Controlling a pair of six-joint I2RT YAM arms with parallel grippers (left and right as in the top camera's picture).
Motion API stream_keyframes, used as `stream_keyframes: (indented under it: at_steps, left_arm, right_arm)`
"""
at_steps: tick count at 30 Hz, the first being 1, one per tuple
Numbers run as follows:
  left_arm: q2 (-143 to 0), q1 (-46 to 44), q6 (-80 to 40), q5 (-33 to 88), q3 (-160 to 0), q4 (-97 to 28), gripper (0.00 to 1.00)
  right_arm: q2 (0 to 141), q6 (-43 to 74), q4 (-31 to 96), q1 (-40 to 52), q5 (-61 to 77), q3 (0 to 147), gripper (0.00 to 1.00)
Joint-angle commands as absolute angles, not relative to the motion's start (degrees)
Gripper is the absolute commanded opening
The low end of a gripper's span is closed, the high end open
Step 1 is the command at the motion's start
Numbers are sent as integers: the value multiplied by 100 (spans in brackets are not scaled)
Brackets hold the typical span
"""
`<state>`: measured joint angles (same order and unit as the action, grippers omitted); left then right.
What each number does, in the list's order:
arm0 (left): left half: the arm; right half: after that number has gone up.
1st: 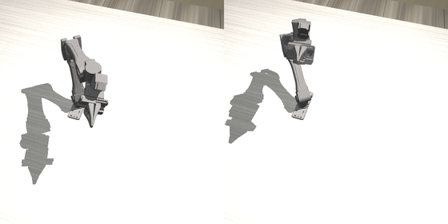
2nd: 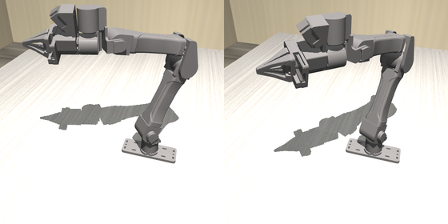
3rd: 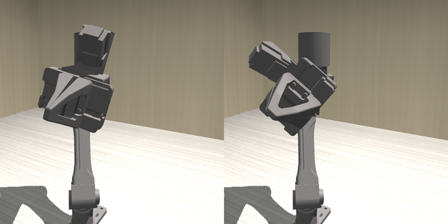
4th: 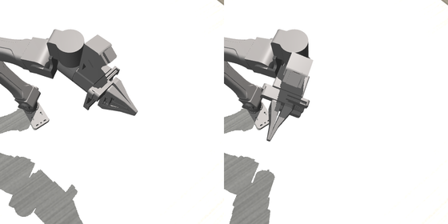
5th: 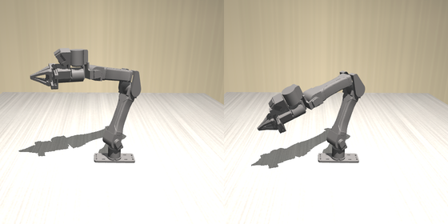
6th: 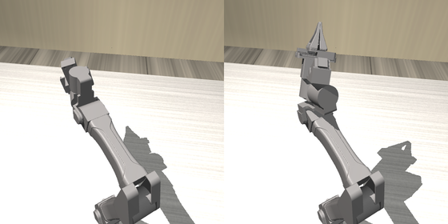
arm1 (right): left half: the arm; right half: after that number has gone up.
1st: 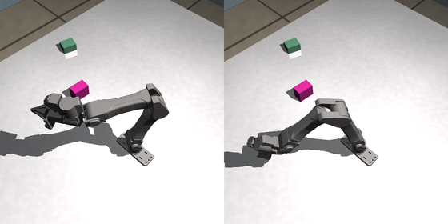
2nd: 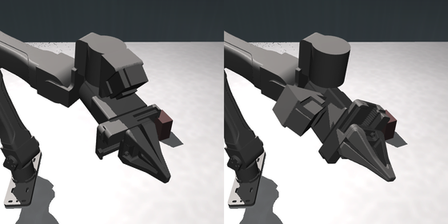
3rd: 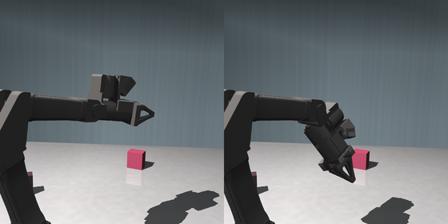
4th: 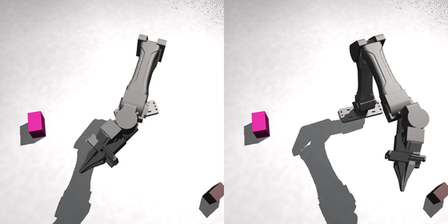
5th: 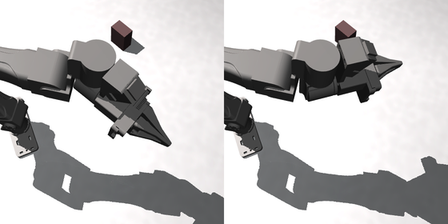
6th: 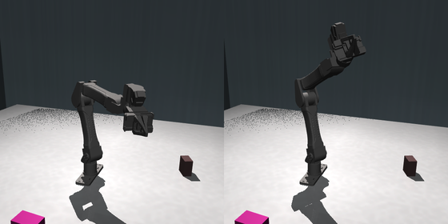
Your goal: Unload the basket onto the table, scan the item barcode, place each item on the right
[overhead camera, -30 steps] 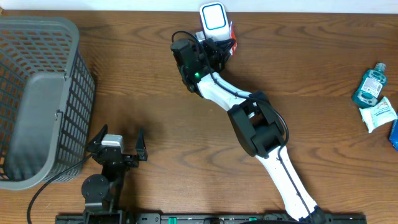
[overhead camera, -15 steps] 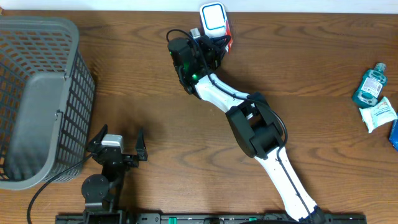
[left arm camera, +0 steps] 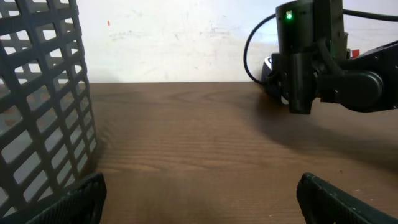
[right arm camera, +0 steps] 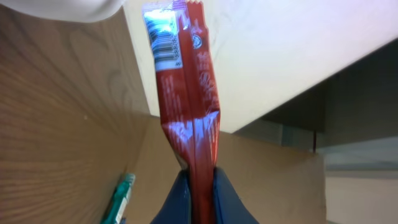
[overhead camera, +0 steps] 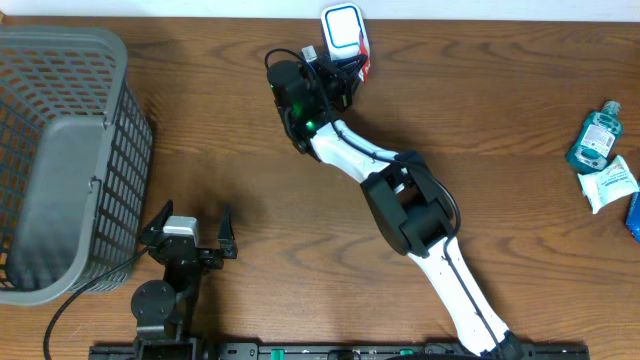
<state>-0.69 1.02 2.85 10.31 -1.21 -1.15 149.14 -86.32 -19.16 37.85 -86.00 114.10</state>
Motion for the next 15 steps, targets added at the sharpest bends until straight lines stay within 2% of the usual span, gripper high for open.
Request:
stream_keyframes:
  at_steps: [1,5,8,15]
  left_arm:
    - [-62,89,316,1087,-23,-298,98]
    - [-62,89,316,1087,-23,-298,98]
    - [-62,89,316,1087,-23,-298,98]
    - [-62,89,316,1087,-23,-298,98]
  right_arm:
    - [14879,-8844,-2235,3802,-9078,11428,1]
    - [14840,-9463,-3328,3732,-9076,11428,1]
    - [14840,-10409,-4569,3540,-9074,11428,1]
    - [14840,-12267,-8409,2609,-9072,11428,1]
